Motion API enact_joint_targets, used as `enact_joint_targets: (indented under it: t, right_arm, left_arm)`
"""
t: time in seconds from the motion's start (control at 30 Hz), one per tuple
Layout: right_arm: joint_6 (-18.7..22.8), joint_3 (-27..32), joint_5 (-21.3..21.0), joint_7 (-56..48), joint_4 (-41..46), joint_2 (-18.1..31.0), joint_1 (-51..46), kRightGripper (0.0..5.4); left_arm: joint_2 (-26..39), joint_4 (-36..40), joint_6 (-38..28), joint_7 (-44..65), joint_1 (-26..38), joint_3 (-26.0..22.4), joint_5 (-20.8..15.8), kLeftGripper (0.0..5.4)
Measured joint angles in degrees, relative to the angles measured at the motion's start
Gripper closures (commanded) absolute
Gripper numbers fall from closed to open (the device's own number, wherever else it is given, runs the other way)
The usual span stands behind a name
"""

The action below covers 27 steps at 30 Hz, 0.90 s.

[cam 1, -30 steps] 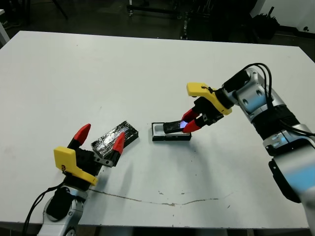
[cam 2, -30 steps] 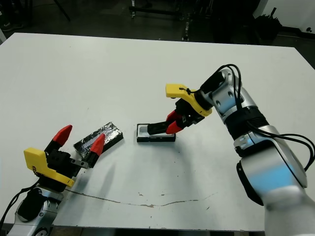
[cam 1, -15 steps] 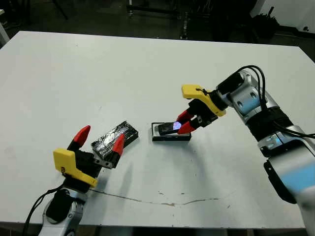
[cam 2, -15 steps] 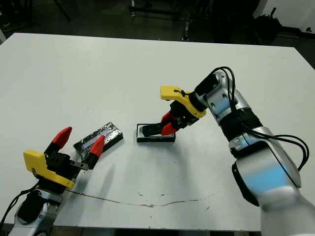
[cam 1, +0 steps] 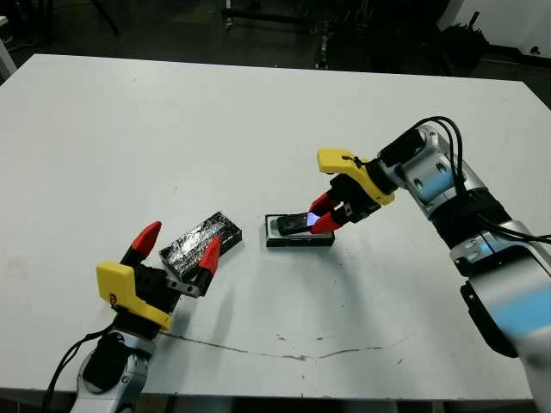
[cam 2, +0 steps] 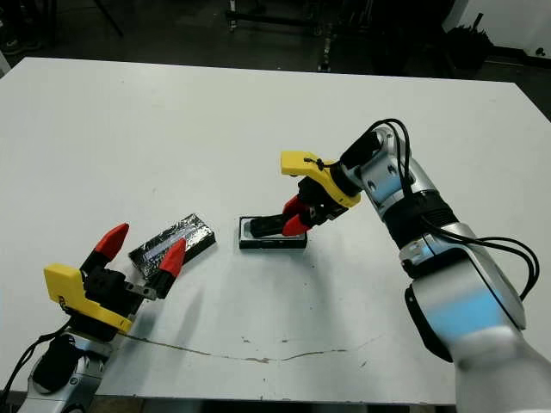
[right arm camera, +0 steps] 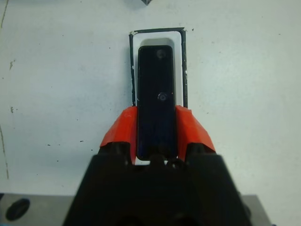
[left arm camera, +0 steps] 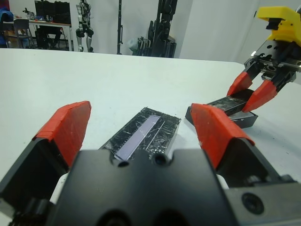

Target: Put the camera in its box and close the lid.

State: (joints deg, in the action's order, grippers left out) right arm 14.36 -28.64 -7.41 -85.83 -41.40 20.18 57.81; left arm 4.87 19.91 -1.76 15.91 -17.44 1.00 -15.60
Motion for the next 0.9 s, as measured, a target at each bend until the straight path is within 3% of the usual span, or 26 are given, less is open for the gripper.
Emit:
enact_joint_targets:
  t: [0.9]
  right_arm:
    - [2.32, -1.59, -2.85, 1.12, 1.66, -1.31, -0.28, 3.73]
  left_arm:
    - [-0.28, 0.30, 0.00, -0.01, -0.47, 0.20, 0.09, 0.00]
